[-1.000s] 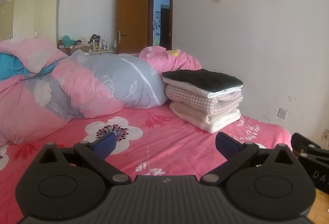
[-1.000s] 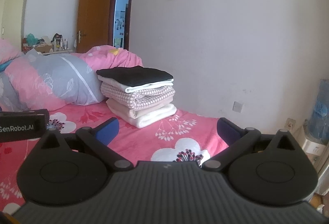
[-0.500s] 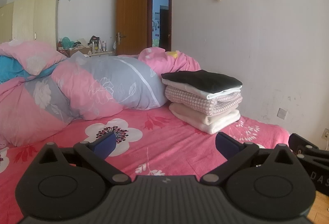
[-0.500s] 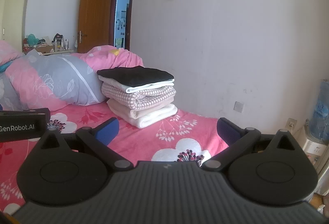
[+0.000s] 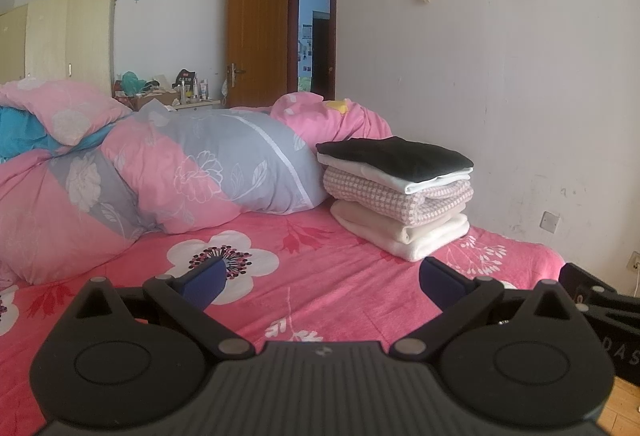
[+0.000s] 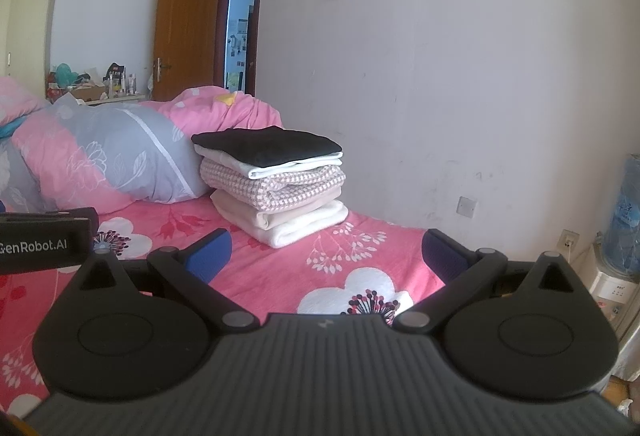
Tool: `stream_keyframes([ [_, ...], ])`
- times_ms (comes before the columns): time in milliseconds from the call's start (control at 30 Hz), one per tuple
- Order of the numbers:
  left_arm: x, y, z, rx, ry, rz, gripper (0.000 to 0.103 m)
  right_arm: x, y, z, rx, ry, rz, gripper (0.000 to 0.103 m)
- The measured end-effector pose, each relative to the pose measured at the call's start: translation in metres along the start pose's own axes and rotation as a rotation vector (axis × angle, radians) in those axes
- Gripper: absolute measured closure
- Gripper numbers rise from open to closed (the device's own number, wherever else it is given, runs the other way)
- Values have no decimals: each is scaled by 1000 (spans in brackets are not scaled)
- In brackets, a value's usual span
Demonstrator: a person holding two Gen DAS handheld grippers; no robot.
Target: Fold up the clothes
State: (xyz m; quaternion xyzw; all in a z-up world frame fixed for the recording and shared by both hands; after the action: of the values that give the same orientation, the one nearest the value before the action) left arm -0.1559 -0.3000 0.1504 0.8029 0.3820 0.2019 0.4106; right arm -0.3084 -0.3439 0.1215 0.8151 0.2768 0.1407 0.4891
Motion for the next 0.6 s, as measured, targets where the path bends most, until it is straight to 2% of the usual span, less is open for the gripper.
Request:
stream_keyframes([
  [600,4,-3,0,-1,1,-7,0,3,2,3,3,7,-12,1],
])
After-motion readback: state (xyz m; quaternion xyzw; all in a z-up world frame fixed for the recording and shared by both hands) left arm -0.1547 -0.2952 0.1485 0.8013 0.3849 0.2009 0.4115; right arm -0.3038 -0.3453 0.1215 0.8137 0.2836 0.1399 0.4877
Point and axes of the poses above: each gripper's, at about its wrist camera, not at the fingertips, and z roughly the way its jaws point, x to its left, y to its top, the point moved 6 cm from there along z, roughly the way its jaws point, and after that the axes turned 12 degrees about x, right-handed, at the moved point
